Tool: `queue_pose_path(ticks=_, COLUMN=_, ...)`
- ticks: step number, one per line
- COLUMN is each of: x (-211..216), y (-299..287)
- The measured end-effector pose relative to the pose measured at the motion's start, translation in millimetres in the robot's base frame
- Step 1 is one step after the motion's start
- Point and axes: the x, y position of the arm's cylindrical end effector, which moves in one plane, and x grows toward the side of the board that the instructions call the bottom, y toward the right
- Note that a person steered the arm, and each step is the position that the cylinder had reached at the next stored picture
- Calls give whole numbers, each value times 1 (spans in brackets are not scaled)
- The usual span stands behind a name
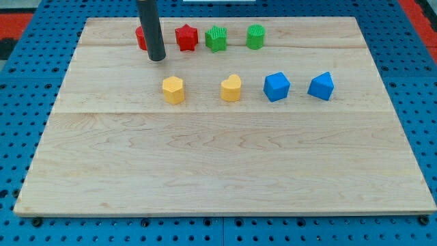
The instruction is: Push the yellow heart to the blue cube
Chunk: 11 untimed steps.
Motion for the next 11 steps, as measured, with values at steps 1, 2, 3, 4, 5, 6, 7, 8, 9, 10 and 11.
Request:
queue_pose_path(ticks=1, x=13, y=1)
queue_pose_path(ticks=2, x=28, y=4)
queue_pose_path(ticks=3, x=44, y=7)
queue_pose_path(ticks=4, x=50, y=21)
queue_pose_path(ticks=5, x=57, y=54)
queue_pose_path(ticks=6, x=58, y=68)
queue_pose_path(ticks=7, x=58, y=77)
queue_pose_path(ticks=8, x=58, y=86)
queue_pose_path(ticks=9, x=62, y=98)
queue_pose_path(ticks=10, x=66, y=112)
queue_pose_path(ticks=11, x=75, y=127)
